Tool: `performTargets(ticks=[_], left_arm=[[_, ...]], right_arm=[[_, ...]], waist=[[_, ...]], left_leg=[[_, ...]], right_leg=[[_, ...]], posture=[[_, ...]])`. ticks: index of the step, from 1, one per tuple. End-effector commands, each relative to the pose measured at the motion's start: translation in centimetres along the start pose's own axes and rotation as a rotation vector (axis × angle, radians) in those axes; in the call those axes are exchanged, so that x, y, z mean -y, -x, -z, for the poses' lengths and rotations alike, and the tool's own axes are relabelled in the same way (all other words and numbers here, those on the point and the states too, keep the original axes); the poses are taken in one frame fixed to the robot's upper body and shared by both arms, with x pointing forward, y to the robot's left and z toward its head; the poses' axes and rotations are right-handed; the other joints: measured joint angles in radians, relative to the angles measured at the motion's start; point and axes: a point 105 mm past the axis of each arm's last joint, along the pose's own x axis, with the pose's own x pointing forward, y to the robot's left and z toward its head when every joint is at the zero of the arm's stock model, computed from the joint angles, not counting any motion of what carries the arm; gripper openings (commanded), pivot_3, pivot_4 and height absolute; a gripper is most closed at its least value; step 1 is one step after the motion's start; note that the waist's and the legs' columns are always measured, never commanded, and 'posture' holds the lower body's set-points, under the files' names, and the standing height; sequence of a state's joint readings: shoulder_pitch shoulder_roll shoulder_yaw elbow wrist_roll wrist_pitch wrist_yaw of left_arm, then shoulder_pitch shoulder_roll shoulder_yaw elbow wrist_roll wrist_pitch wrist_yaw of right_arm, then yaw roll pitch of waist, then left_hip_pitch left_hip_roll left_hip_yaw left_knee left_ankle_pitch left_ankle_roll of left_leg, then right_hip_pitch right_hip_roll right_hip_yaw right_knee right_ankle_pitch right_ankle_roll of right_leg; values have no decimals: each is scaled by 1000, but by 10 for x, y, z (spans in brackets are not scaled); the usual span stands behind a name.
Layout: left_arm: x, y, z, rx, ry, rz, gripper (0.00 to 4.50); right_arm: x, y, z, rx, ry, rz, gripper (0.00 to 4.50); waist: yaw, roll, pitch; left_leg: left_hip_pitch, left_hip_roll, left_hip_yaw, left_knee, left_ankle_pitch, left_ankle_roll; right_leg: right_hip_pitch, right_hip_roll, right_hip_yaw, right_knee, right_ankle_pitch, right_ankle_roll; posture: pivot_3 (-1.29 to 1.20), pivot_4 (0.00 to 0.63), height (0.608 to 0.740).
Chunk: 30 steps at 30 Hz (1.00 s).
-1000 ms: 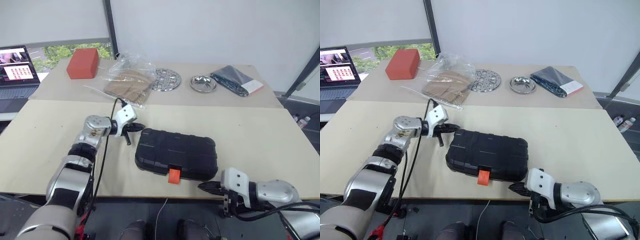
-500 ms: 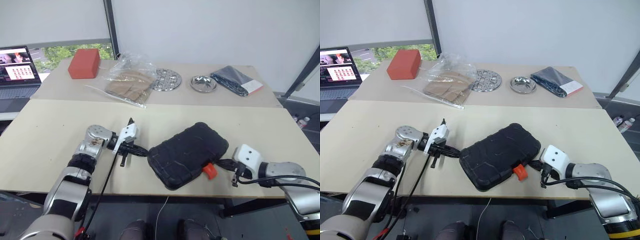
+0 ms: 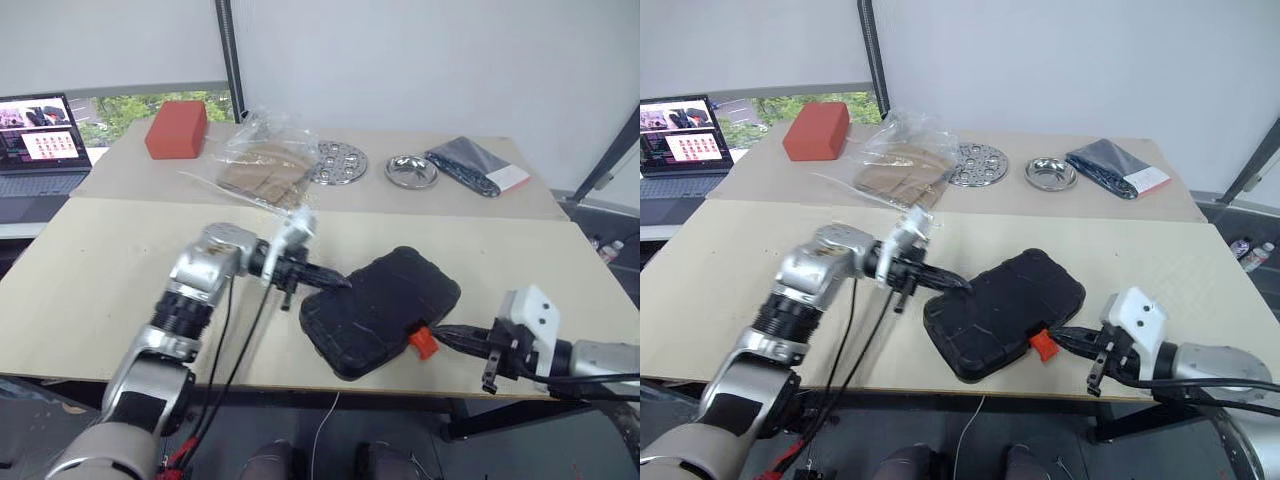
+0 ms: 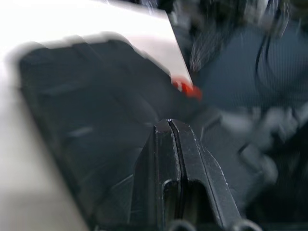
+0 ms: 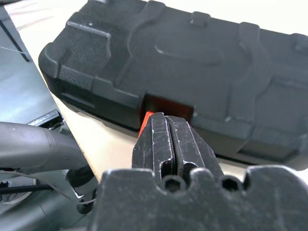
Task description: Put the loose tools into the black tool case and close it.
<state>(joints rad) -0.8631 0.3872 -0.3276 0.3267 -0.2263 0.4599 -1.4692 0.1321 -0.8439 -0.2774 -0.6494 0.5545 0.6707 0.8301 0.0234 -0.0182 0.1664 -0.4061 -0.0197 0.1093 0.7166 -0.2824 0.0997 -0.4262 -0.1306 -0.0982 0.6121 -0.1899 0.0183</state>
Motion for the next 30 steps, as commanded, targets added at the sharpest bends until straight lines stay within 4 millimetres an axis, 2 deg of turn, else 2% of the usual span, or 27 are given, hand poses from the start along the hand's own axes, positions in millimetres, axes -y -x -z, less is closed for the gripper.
performTargets(ticks=[1,5,9,16,19,23,24,30], left_arm=[[1,-7,10,-80,-101,28,29],[2,-16,17,-130,-178,52,29],[1,-19,15,-115,-199,50,29],[-2,-21,16,-114,-215,41,29],[-4,-20,17,-113,-223,31,29],[-7,-20,15,-106,-225,26,29],[-8,-20,14,-104,-227,23,29],[-10,-22,10,-92,-237,17,29]], right_arm=[[-2,-5,1,-18,16,17,0],[-3,-14,21,-81,-11,34,0],[-3,-21,35,-112,-22,56,0],[0,-32,40,-98,-27,96,0],[-6,-21,30,-79,-34,64,0],[-19,4,3,0,-90,-47,0],[-19,7,0,0,-90,-54,0],[-2,3,-8,-6,-68,-20,0]], waist=[[-2,0,0],[-1,1,-2],[1,1,-2],[6,1,-2],[14,2,-2],[18,2,-3],[16,2,-3],[14,2,-3]], left_leg=[[0,0,0,0,0,0],[2,1,0,0,0,0],[2,1,0,0,0,0],[1,0,0,0,0,2],[1,0,0,0,0,2],[1,0,-1,0,0,5],[1,0,0,1,3,11],[2,2,-1,0,1,9]], right_leg=[[-1,0,0,0,0,0],[1,-1,0,0,0,-1],[2,-2,0,-1,0,0],[1,-1,0,0,0,0],[2,-1,0,0,0,0],[1,-1,-1,-1,0,0],[2,-1,0,-1,0,0],[2,-2,0,-1,0,1]], posture=[[0,150,734],[0,150,734],[0,150,734],[0,150,734],[0,150,734],[0,150,734],[0,150,734],[0,150,734]])
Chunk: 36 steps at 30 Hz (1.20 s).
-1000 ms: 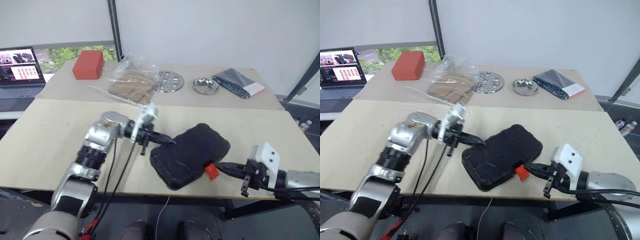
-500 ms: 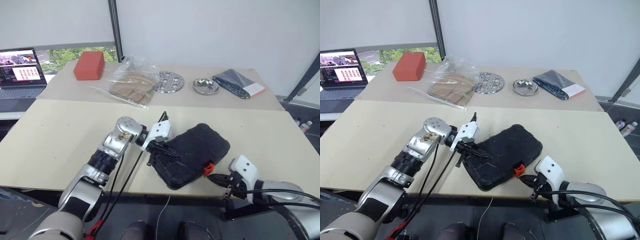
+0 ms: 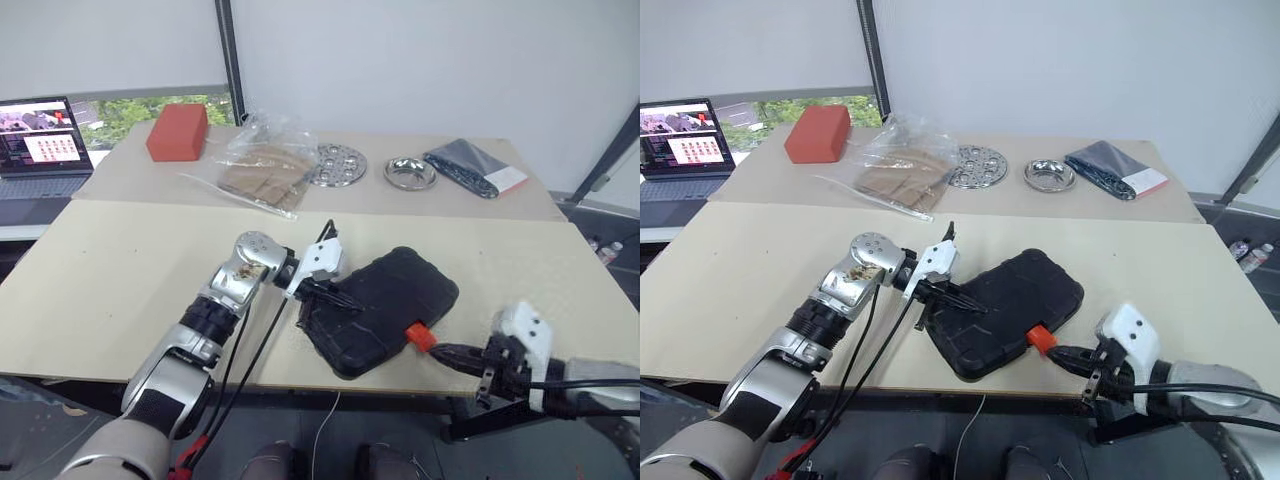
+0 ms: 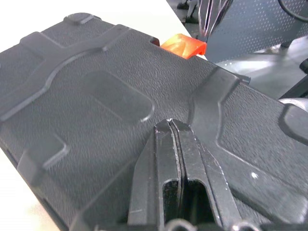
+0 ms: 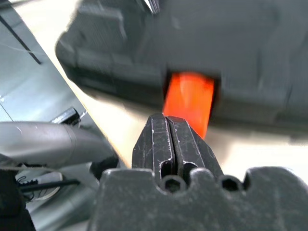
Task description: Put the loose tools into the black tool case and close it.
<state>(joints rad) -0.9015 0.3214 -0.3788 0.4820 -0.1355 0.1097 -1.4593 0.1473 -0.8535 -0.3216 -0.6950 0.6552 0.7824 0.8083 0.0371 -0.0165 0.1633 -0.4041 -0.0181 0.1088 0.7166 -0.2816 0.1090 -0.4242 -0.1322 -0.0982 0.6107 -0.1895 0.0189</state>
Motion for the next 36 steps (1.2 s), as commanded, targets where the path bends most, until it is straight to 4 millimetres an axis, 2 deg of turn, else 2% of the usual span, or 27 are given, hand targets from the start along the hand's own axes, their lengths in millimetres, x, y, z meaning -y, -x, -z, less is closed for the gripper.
performTargets(ticks=[1,6,10,15,18,21,23,28,36], left_arm=[[0,-4,8,-42,13,7,29],[-1,-3,7,-41,12,4,29],[0,-4,7,-40,13,3,29],[-3,-3,5,-38,11,-4,29],[-6,-1,4,-39,11,-11,29],[-8,-1,3,-39,9,-13,29],[-8,-1,3,-40,6,-13,29],[-10,-3,2,-40,-2,-10,29],[-10,-5,0,-35,-8,-8,29]], right_arm=[[8,-2,-9,11,19,8,0],[13,-7,-12,4,25,17,0],[18,-11,5,-88,33,37,0],[4,-7,28,-174,0,-2,0],[0,-7,33,-172,-16,1,0],[2,-8,30,-150,-9,16,0],[0,-6,8,-52,-31,-7,0],[7,-3,-21,37,-48,-19,0],[25,-15,2,-132,5,29,0]], waist=[[1,0,0],[3,0,0],[3,0,0],[4,0,-1],[3,0,-1],[2,0,-1],[2,0,-1],[2,0,-1],[4,0,-1]], left_leg=[[0,0,0,0,-1,-1],[-1,-1,0,0,1,3],[-2,-1,0,0,1,3],[-1,-1,0,0,0,3],[-2,-1,0,0,0,3],[-2,-1,0,0,0,3],[-2,-1,0,0,0,3],[-2,-1,0,0,0,3],[-3,-2,0,0,0,4]], right_leg=[[0,0,0,0,0,0],[-1,-1,0,0,0,0],[-1,-1,0,0,0,0],[0,-1,-1,-1,0,0],[-1,-2,0,-1,0,0],[-1,-2,0,-1,0,1],[-1,-2,0,-1,0,1],[-1,-2,0,-1,0,1],[-2,-4,-2,-1,0,1]], posture=[[0,150,734],[0,150,734],[0,150,734],[0,150,734],[0,150,734],[0,150,734],[0,150,734],[0,150,734],[0,150,734]])
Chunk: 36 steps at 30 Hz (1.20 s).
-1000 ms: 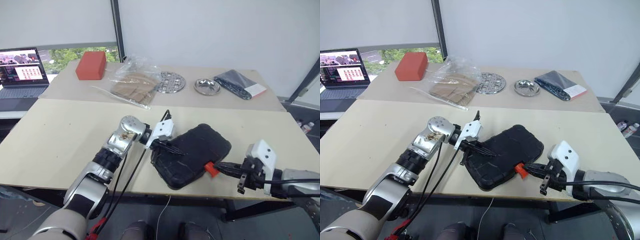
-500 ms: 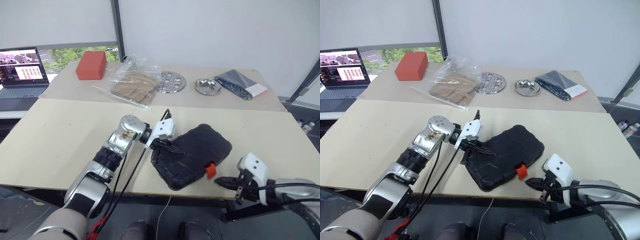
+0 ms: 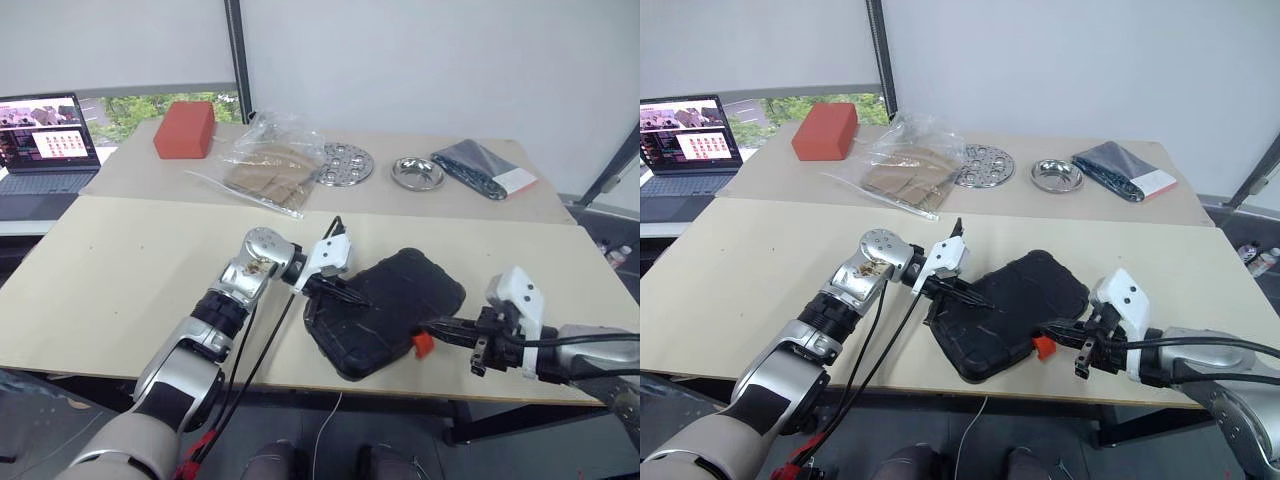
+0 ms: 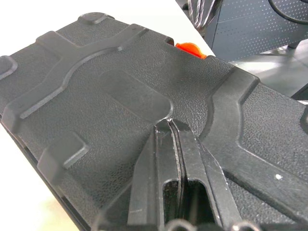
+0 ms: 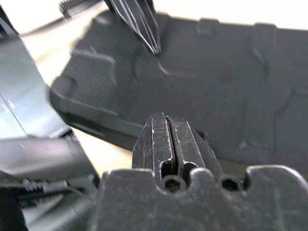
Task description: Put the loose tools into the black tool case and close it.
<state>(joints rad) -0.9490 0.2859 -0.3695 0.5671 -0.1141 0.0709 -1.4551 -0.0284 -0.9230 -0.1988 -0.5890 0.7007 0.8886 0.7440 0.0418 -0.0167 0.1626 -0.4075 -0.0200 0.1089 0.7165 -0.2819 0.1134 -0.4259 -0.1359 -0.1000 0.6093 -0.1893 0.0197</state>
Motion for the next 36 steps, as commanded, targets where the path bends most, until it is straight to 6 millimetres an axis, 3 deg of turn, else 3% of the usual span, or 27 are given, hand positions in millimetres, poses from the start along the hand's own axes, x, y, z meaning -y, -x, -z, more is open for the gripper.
performTargets(ticks=[1,13,18,22,26,31,36], left_arm=[[-1,-1,4,-35,3,1,29],[1,0,7,-47,-2,1,29],[3,-4,9,-65,-31,20,29],[3,-9,9,-74,-52,34,29],[2,-13,11,-95,-74,42,29],[5,-16,27,-170,-146,59,29],[5,-23,39,-212,-193,56,29]], right_arm=[[8,0,6,-66,54,33,0],[-1,14,26,-96,-10,49,0],[-10,-1,48,-95,-75,58,0],[-1,-18,57,-78,-75,126,0],[7,-28,41,-9,-63,174,0],[1,-21,-4,128,-34,142,0],[-6,-21,-13,127,-25,101,0]], waist=[[0,0,0],[-1,0,0],[0,0,0],[-2,0,0],[-4,0,0],[-11,0,0],[-20,0,0]], left_leg=[[0,0,0,0,0,0],[0,0,0,0,0,0],[0,0,0,0,0,0],[1,0,0,0,-1,-3],[1,0,0,1,-4,-7],[1,0,1,1,-3,-7],[1,0,1,0,-3,-8]], right_leg=[[0,0,0,0,0,0],[0,-1,-2,0,0,0],[1,-1,-1,0,0,0],[1,-1,-1,0,0,1],[1,-1,-1,0,0,1],[0,0,0,1,1,1],[0,0,-1,1,1,0]], posture=[[0,150,734],[0,150,734],[0,150,734],[0,150,734],[0,150,734],[0,150,734],[0,150,734]])
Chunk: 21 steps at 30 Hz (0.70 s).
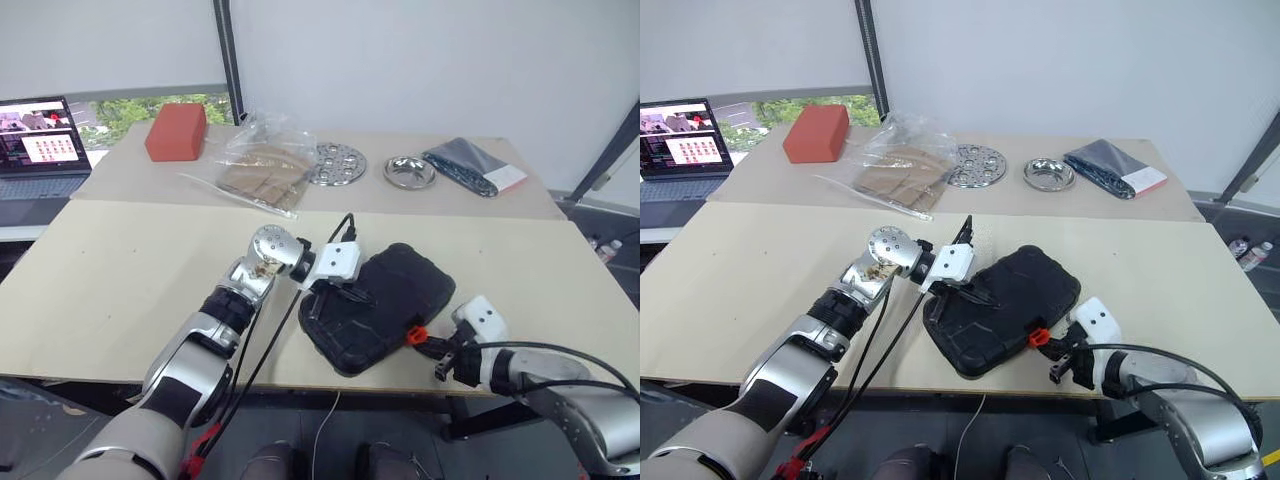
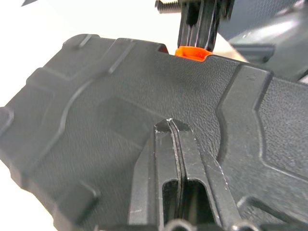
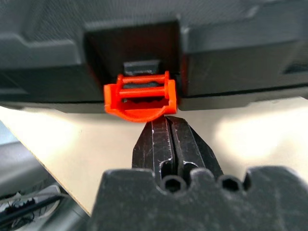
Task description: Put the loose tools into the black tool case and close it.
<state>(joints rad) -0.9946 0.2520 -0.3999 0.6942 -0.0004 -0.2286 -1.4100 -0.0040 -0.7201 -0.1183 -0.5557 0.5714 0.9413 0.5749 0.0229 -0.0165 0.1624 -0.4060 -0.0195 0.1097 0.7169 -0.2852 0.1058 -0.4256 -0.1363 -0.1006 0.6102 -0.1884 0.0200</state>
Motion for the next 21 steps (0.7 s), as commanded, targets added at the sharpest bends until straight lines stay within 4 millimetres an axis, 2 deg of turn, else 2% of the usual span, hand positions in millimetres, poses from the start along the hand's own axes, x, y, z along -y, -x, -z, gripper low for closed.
performTargets(ticks=[1,5,7,21], left_arm=[[20,-17,33,-122,41,77,29],[21,-18,36,-127,41,78,29],[21,-18,36,-124,49,79,29],[22,-10,40,-107,120,52,29]], right_arm=[[-17,8,-44,144,118,-57,0],[-15,5,-46,140,117,-54,0],[-12,3,-44,136,115,-52,0],[-2,-4,-44,128,198,-4,0]], waist=[[-3,0,0],[-5,2,-3],[-8,4,-5],[-14,7,-10]], left_leg=[[0,0,0,0,0,0],[2,0,0,0,-1,1],[3,0,0,0,-5,8],[6,1,1,0,-5,7]], right_leg=[[0,0,0,0,0,0],[2,0,0,0,0,2],[2,0,0,0,-2,5],[3,0,1,0,-1,6]], posture=[[0,150,734],[0,150,734],[0,150,734],[0,150,734]])
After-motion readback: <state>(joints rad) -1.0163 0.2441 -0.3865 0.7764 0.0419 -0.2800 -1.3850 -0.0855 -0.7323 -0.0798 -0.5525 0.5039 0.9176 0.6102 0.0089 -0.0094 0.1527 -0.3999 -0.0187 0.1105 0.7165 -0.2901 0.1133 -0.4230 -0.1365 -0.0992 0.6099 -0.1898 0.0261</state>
